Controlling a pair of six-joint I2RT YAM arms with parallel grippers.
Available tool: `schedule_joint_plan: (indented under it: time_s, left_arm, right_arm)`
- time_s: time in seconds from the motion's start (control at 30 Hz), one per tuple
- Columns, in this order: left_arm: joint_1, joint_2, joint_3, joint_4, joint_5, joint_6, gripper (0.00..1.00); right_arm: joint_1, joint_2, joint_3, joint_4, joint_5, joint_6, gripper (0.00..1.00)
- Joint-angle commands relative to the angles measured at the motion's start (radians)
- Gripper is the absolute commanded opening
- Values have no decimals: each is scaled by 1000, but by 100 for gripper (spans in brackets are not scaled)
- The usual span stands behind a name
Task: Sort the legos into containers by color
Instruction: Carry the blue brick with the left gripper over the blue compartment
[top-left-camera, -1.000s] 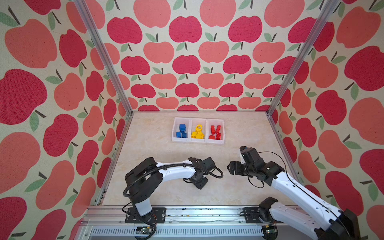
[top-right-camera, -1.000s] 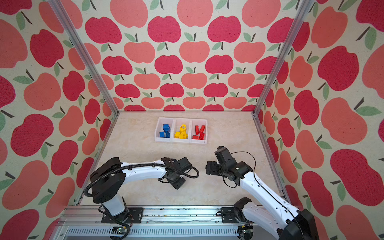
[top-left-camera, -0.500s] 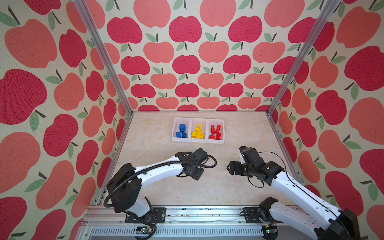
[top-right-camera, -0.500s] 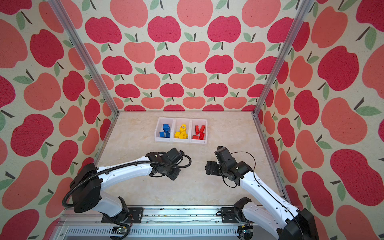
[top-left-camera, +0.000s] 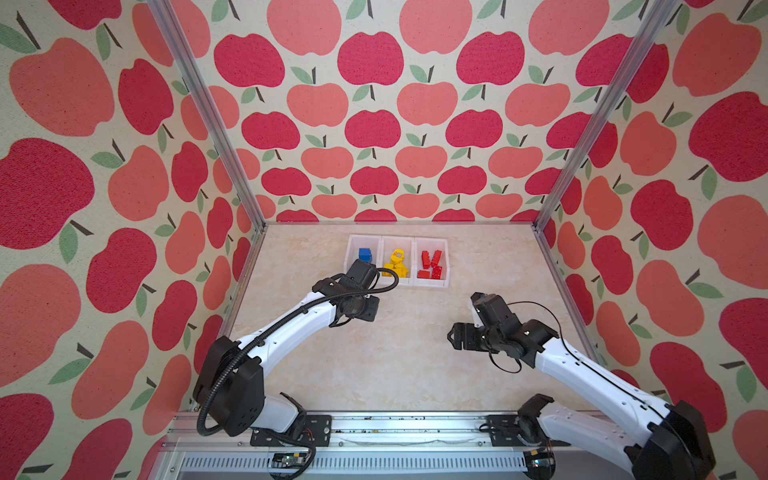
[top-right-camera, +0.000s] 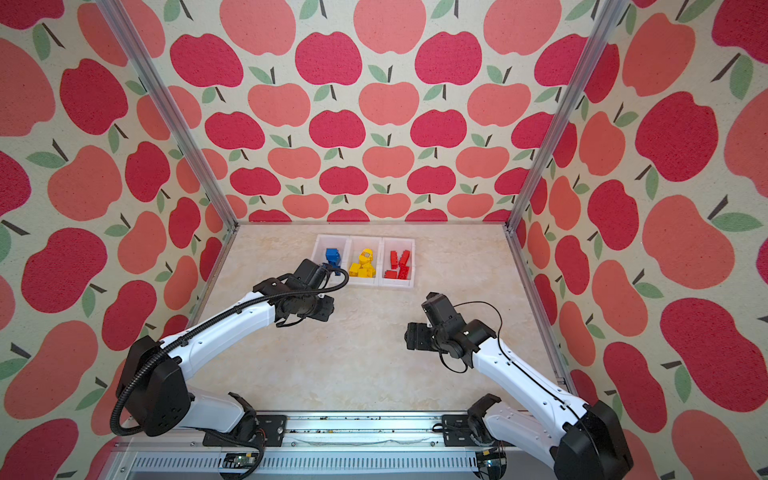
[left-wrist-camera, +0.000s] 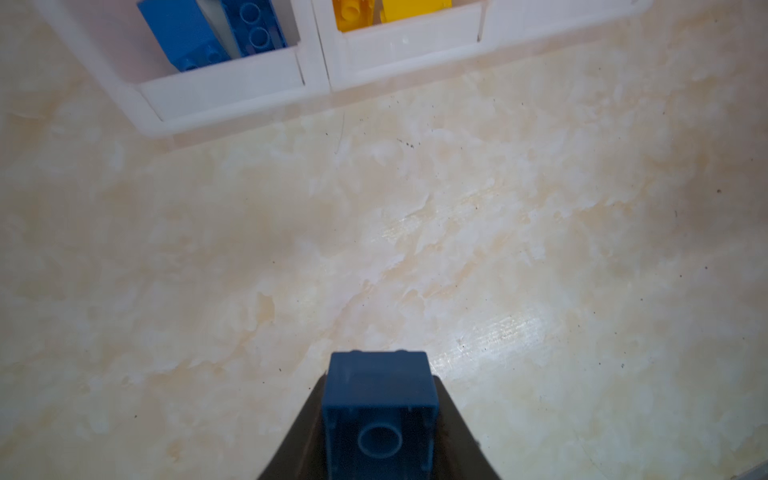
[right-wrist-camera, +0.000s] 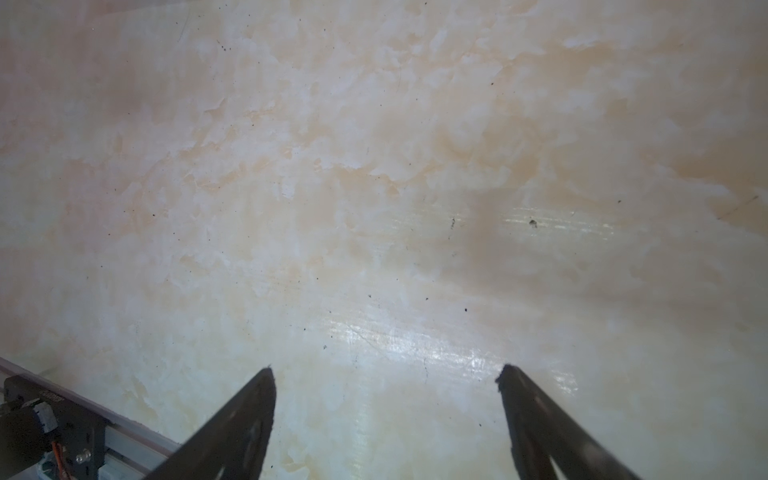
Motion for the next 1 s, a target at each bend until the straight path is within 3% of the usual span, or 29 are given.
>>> schedule_joint_plan:
  time_s: [0.0,0.4,0.97]
  left_arm:
    - [64,46,62,50,12,56,30]
    - [194,255,266,163,30,72,30]
    - [222,559,470,212,15,132,30]
  right_arm:
    - [18,21,40,34,-5,25,87]
    - [43,71,56,69,-11,35,87]
    - [56,85,46,93,-23,48,87]
